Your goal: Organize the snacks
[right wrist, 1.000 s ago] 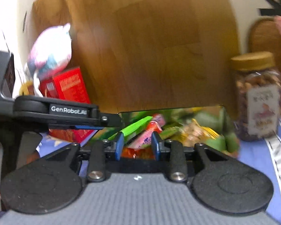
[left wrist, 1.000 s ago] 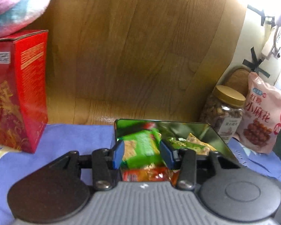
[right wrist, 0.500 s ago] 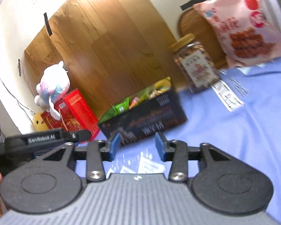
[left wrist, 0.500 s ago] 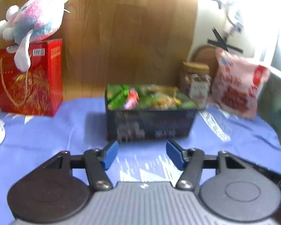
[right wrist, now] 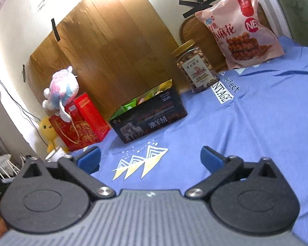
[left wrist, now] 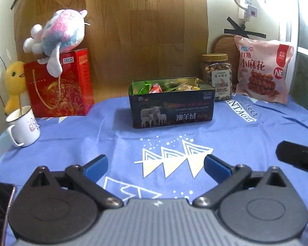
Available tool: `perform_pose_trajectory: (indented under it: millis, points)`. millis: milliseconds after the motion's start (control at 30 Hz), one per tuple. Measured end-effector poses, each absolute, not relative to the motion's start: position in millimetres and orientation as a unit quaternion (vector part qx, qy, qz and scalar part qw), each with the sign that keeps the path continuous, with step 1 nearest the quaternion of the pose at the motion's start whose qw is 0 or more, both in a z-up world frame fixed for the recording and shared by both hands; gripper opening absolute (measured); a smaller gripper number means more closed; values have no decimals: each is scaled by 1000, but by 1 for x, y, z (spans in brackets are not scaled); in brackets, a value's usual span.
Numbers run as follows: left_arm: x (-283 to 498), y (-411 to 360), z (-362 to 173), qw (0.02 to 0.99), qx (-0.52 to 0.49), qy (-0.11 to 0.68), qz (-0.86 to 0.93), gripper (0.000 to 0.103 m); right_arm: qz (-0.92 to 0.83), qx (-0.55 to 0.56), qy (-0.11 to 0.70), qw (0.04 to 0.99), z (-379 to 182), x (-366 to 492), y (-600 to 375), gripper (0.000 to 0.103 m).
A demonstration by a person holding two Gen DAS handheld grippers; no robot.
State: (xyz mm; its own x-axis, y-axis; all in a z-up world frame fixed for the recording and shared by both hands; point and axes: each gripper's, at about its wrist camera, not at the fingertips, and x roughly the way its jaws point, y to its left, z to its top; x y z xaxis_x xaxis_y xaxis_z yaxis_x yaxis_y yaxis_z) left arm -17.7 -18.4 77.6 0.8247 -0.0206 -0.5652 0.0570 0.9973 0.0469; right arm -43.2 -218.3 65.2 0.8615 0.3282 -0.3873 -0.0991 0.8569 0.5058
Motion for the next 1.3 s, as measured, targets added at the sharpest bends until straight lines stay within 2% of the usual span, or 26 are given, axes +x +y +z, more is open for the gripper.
perform_pose_trajectory:
  millis: [500, 900, 1300]
  points:
    - [-38, -36, 72, 951, 62, 303, -4, 103, 130, 232, 225, 937, 69, -69, -217, 103]
    - [-32, -36, 67, 952, 118, 277, 60, 103, 124, 229, 231, 937, 61, -68, -217, 103]
    - [-21, -31, 45, 938, 130, 313, 68, 103, 126, 227, 244, 934, 53, -61, -213, 103]
